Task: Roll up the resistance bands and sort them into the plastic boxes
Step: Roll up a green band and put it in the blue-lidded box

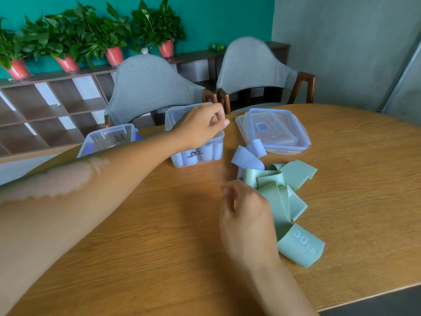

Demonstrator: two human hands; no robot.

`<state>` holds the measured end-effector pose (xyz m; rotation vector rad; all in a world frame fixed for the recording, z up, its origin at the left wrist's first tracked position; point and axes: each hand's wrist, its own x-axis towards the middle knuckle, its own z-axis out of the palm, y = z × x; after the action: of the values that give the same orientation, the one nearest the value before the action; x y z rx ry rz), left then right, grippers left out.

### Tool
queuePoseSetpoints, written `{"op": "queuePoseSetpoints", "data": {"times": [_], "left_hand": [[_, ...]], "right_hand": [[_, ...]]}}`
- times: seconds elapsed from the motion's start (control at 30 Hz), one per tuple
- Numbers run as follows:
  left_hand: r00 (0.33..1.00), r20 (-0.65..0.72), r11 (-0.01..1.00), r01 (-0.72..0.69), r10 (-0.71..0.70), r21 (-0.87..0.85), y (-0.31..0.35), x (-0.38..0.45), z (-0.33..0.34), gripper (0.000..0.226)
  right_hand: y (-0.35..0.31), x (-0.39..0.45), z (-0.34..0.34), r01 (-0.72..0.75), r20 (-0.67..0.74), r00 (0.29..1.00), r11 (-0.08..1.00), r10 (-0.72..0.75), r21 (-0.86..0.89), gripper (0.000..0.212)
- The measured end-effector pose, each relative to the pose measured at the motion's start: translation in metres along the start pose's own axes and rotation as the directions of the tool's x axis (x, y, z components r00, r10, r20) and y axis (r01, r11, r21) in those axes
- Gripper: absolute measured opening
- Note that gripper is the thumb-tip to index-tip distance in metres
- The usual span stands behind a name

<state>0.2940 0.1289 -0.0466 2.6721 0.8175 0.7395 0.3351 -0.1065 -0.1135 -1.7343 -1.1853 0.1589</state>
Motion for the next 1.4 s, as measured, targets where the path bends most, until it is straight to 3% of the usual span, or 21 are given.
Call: {"op": "queuePoseSetpoints", "data": {"times": [0.2, 0.43, 0.6, 0.7, 0.8, 0.97, 1.2, 1.33, 1.4], "left_hand": [[0.986, 0.084, 0.988, -0.149, 0.145, 0.038, 0.021, -0.008, 0.003, 0.012], [0.964, 0.207, 0.986, -0.169, 0.166, -0.006, 0.053, -0.024, 0.017, 0.012], [0.917, 0.366, 0.986, -0.132, 0.159, -0.099, 0.063, -0.042, 0.033, 0.012], [0.934, 0.337, 0.987, -0.072, 0.117, -0.141, 0.062, -0.048, 0.039, 0.012], [0.942, 0.335, 0.985, 0.023, 0.037, -0.172, 0.065, -0.053, 0.040, 0.009], [0.963, 0.269, 0.990, 0.056, -0.020, -0.128, 0.066, -0.059, 0.031, 0.009], [0.989, 0.149, 0.995, 0.009, 0.006, -0.099, 0.075, -0.065, -0.003, 0.008], [0.996, 0.081, 0.995, -0.027, 0.035, -0.094, 0.081, -0.076, -0.022, 0.009], [0.999, 0.010, 0.991, -0.039, 0.041, -0.125, 0.085, -0.083, -0.030, 0.010]], "right_hand": [[0.010, 0.001, -0.015, -0.042, -0.105, 0.994, 0.999, 0.043, 0.007, 0.020], [0.026, 0.005, -0.035, -0.052, -0.257, 0.966, 0.997, 0.037, -0.053, 0.016], [0.044, 0.008, -0.033, -0.061, -0.284, 0.959, 0.969, -0.010, -0.240, 0.020], [0.050, 0.009, -0.029, -0.043, -0.185, 0.983, 0.942, -0.021, -0.334, 0.034], [0.053, 0.008, -0.027, -0.049, -0.108, 0.994, 0.925, 0.009, -0.377, 0.033], [0.050, 0.008, -0.029, -0.153, -0.152, 0.984, 0.898, 0.098, -0.412, 0.016], [0.044, 0.007, -0.036, -0.204, -0.172, 0.974, 0.899, 0.147, -0.387, 0.024], [0.037, 0.008, -0.037, -0.060, -0.207, 0.978, 0.944, -0.009, -0.324, 0.027], [0.029, 0.007, -0.036, 0.035, -0.214, 0.974, 0.979, -0.079, -0.201, 0.020]]}}
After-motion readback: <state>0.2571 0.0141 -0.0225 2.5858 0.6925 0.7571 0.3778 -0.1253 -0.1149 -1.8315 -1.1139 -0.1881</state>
